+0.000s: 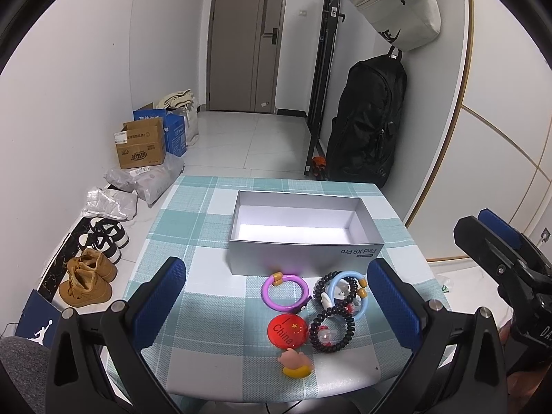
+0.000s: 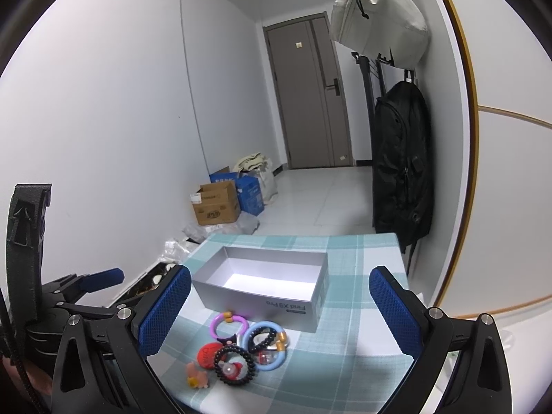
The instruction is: Organize jewelry
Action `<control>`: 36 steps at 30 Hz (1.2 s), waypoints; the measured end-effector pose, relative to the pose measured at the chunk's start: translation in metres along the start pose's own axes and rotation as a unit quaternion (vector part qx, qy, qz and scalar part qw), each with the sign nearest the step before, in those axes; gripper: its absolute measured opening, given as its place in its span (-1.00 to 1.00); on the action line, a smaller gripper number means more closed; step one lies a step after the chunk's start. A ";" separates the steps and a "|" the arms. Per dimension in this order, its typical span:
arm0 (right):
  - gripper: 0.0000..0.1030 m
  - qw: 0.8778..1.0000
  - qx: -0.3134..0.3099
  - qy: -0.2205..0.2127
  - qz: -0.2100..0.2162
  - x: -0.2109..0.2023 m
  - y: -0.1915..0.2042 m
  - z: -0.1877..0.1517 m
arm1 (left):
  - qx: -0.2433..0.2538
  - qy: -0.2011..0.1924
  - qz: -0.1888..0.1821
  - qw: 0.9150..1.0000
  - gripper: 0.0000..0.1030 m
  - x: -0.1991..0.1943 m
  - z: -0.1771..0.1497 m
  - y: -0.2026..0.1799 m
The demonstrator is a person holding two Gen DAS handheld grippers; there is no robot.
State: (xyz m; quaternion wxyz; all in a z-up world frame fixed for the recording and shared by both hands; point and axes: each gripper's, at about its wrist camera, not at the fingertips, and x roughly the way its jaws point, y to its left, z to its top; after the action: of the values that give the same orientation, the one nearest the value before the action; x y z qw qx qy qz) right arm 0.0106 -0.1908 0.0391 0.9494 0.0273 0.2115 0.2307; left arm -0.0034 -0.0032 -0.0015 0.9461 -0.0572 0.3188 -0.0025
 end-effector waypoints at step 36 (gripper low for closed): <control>1.00 1.000 0.024 -0.002 -0.014 -0.001 -0.010 0.003 | -0.011 0.018 -0.011 1.000 0.98 0.007 -0.001 0.003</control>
State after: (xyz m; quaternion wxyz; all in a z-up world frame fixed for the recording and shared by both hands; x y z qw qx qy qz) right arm 0.0153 -0.1999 0.0407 0.9519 0.0471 0.2155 0.2125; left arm 0.0013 -0.0010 -0.0067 0.9393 -0.0715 0.3355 -0.0107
